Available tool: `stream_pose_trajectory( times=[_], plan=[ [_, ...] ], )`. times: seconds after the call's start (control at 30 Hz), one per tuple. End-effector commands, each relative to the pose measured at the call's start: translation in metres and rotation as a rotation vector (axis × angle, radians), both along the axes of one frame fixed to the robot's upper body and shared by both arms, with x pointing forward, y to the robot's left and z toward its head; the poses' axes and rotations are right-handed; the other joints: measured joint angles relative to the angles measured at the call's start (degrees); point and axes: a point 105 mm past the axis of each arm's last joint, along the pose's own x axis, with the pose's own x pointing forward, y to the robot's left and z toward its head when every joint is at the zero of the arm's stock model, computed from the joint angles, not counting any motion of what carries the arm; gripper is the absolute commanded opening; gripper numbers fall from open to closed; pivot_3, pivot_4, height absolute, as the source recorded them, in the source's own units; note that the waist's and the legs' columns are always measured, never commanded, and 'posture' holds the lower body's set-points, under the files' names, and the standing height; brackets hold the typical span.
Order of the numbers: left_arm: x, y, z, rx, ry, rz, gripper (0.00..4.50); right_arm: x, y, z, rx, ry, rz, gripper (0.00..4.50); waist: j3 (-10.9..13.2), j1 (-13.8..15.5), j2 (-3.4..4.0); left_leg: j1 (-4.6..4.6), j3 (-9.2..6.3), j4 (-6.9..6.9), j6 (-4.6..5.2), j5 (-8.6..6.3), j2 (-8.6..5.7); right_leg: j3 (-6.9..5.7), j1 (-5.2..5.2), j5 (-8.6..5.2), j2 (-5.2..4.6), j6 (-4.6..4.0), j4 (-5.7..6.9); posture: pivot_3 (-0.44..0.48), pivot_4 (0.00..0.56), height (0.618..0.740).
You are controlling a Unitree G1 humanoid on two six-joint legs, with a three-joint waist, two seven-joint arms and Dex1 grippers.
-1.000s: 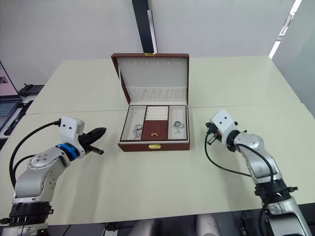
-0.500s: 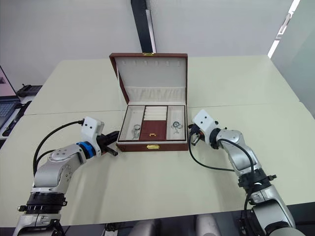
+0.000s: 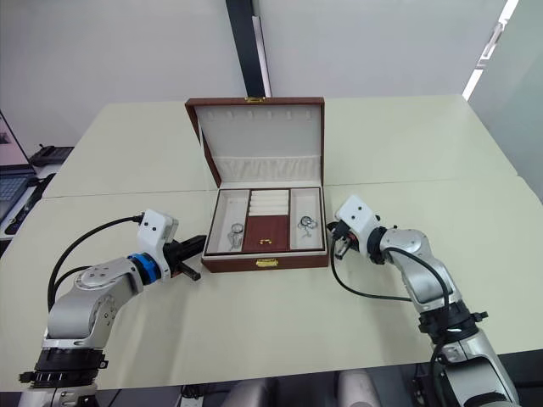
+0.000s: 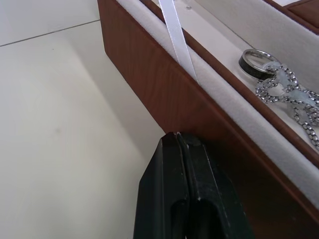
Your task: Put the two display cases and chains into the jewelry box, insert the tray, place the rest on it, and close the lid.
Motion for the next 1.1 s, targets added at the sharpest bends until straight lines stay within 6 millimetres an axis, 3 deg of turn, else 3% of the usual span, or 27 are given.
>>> stream_pose_trajectory(
  times=[0.03,0.33,1.1],
  plan=[
    [-0.009,-0.027,0.015,-0.039,-0.044,-0.133,0.0,-0.02,0.025,0.012,0.047,0.001,0.144,0.01,0.0,0.1,0.0,0.0,0.0,0.0,0.0,0.0,0.0,0.0,0.0,0.0,-0.01,0.0,0.0,0.0,0.15,0.74],
    [-0.022,-0.028,0.009,-0.03,-0.009,-0.158,0.0,-0.038,0.024,0.008,0.041,0.053,0.168,0.01,0.0,0.2,0.0,0.0,0.01,0.0,0.01,0.0,0.01,0.0,0.01,0.0,0.0,0.0,0.0,0.0,0.15,0.74],
    [-0.034,-0.035,0.004,-0.047,0.035,-0.206,0.0,-0.048,0.022,0.003,0.027,0.091,0.182,0.01,0.0,0.3,-0.01,0.01,-0.01,0.0,0.01,0.0,0.0,-0.02,0.05,0.0,-0.01,0.0,-0.02,0.0,0.15,0.74]
  ],
)
